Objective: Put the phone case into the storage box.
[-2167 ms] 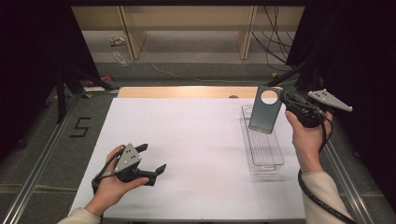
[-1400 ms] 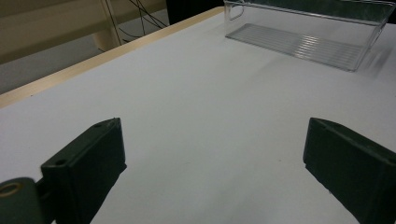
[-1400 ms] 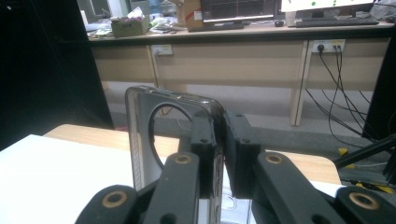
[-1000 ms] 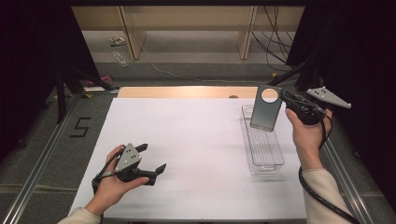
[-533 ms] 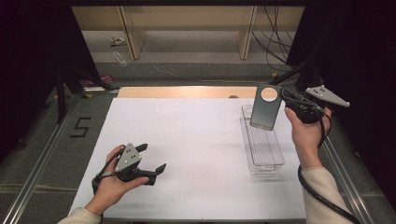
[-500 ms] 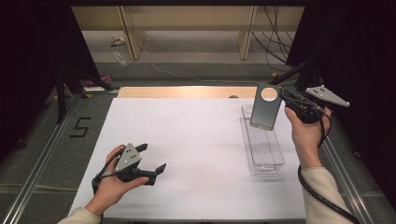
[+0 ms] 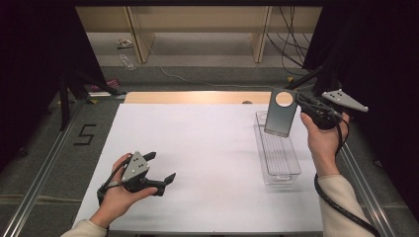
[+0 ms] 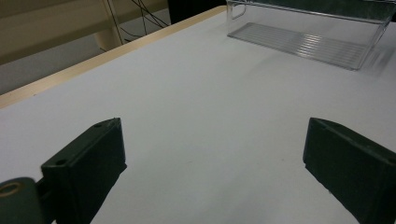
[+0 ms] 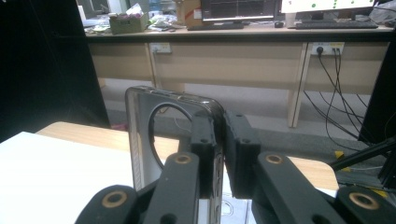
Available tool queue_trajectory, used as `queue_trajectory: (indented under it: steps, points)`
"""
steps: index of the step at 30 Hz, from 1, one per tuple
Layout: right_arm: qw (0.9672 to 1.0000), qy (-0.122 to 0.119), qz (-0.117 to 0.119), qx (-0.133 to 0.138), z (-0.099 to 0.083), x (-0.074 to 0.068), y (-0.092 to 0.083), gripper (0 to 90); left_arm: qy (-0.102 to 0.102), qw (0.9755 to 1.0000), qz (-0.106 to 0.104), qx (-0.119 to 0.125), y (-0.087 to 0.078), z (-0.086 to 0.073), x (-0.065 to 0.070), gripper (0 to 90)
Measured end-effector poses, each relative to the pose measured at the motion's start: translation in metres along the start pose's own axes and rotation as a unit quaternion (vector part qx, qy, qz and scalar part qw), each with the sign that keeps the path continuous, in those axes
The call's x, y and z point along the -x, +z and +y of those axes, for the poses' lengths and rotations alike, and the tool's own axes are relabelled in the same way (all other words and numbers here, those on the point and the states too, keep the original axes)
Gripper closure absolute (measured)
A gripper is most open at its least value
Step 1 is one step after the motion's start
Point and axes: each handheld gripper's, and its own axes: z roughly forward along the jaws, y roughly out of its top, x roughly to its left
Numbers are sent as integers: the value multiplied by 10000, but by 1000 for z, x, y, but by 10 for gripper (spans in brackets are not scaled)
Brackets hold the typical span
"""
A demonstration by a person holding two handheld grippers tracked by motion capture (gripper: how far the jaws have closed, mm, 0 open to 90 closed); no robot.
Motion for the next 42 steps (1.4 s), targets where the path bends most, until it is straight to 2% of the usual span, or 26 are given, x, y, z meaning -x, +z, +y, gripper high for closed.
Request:
queue_trajectory:
  steps: [42]
  points:
    - [10000, -70, 9, -67, -2, 0, 15, 833, -9, 10000, 9, -15, 0, 0, 0, 55]
